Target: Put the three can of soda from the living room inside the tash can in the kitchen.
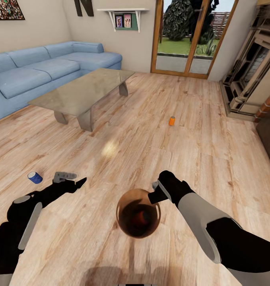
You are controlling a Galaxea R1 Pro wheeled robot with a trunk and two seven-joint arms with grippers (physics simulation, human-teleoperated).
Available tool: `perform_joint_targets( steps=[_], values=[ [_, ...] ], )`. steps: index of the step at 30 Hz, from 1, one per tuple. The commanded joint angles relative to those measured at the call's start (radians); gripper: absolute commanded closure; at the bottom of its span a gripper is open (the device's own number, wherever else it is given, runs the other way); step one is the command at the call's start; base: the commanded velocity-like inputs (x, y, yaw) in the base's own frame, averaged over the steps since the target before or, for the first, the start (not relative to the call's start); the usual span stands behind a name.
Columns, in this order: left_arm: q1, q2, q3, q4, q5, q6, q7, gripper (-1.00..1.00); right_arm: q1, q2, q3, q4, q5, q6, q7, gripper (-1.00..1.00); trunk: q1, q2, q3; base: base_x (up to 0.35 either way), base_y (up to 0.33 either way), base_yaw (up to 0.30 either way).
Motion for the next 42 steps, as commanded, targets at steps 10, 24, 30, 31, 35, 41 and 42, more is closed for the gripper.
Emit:
perform_joint_targets(
  steps=[10,24,30,31,35,41,42],
  values=[
    [0.003,-0.002,0.027,0.087,-0.004,-0.077,0.067,-1.00,-0.025,-0.041,-0.014,-0.018,0.078,-0.004,0.024,1.00,0.000,0.000,0.000,0.000,0.000,0.000],
    [0.003,-0.002,0.023,0.087,-0.004,-0.077,0.067,-1.00,-0.025,-0.041,-0.014,-0.018,0.312,-0.004,0.034,1.00,0.000,0.000,0.000,0.000,0.000,0.000],
    [0.006,0.004,0.032,0.076,-0.004,-0.066,0.056,-1.00,-0.036,-0.035,-0.012,-0.020,0.346,0.003,0.024,1.00,0.000,0.000,0.000,0.000,0.014,0.000],
    [0.012,0.005,0.031,0.070,-0.005,-0.060,0.050,-1.00,-0.042,-0.034,-0.011,-0.027,0.348,0.003,0.018,1.00,0.000,0.000,0.000,0.000,0.154,0.000],
    [0.018,0.007,0.029,0.060,-0.005,-0.038,0.038,-1.00,-0.058,-0.032,-0.012,-0.052,0.382,0.003,0.011,1.00,0.000,0.000,0.000,-0.018,0.230,0.000],
    [0.021,0.008,0.028,0.061,-0.005,-0.052,0.034,-1.00,-0.063,-0.031,-0.048,-0.080,-0.007,0.003,0.008,1.00,0.000,0.000,0.000,-0.073,0.293,0.000],
    [0.022,0.008,0.028,0.062,-0.006,-0.063,0.036,-1.00,-0.064,-0.031,-0.050,-0.080,-0.007,0.003,0.008,1.00,0.000,0.000,0.000,-0.096,0.289,0.000]
  ],
)
